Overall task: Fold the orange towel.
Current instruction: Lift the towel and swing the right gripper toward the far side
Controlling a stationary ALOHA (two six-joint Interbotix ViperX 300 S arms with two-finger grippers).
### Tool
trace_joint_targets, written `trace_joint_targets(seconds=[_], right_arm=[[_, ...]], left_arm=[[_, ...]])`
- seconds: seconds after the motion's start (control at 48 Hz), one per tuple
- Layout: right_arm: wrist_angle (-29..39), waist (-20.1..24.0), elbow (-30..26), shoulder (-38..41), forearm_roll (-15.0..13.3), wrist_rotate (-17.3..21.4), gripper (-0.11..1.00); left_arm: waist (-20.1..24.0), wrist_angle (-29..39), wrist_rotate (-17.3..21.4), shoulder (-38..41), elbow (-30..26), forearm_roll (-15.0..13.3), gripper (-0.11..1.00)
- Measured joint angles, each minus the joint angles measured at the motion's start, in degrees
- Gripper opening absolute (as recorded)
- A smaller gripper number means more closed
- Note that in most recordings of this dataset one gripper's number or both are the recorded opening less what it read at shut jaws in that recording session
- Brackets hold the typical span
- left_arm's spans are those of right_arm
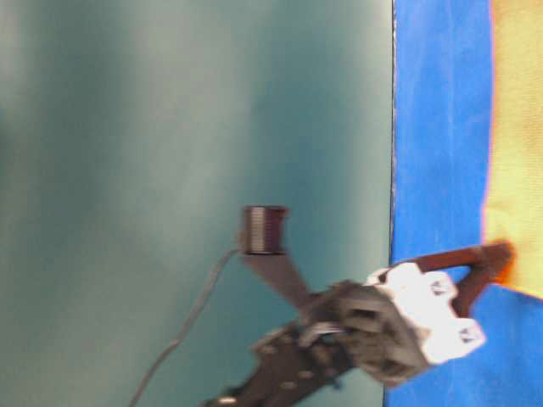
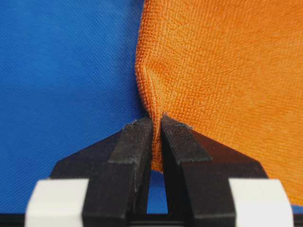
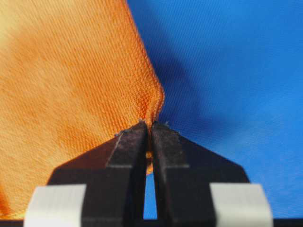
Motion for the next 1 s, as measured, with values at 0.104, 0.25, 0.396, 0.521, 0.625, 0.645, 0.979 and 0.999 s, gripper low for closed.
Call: trace_joint_targets(seconds=[0.104,0.25,0.396,0.521,0.625,0.645,0.979,0.999], right_arm=[[4.13,0.00,-0.53,-5.54,0.00,0.00,0.02],[8.26,0.00,-1.05,-12.92,-0.09,-0.09,0.02],[9.49,0.00,-1.14,-19.86,-0.09,-0.09,0.02],[9.67,0.00,-1.14,-20.92,-0.26,-0.09,0.02],[9.67,0.09,-1.14,-20.04,-0.88,-0.09,0.02],[9.58,0.00,-1.14,-19.69,-1.14,0.00,0.02],[2.55,-8.44,-3.43,-8.96,-7.12,0.62,0.02],[1.85,-9.40,-3.78,-8.09,-7.38,0.62,0.02]], left_arm=[[0.00,3.16,-0.09,-3.96,-0.79,0.00,0.03],[-0.44,4.75,-0.09,-9.05,-1.05,0.00,0.03],[-0.88,4.66,-0.09,-11.16,-1.05,0.00,0.03],[-0.88,3.78,-0.09,-11.16,-1.05,0.00,0.03],[-1.41,2.64,-0.09,-11.16,-1.05,0.00,0.03],[-1.49,2.37,-0.09,-11.16,-1.05,0.09,0.03],[-7.65,-9.84,0.35,-10.37,-1.05,0.09,0.03],[-8.17,-10.81,0.35,-10.02,-1.14,0.00,0.03]])
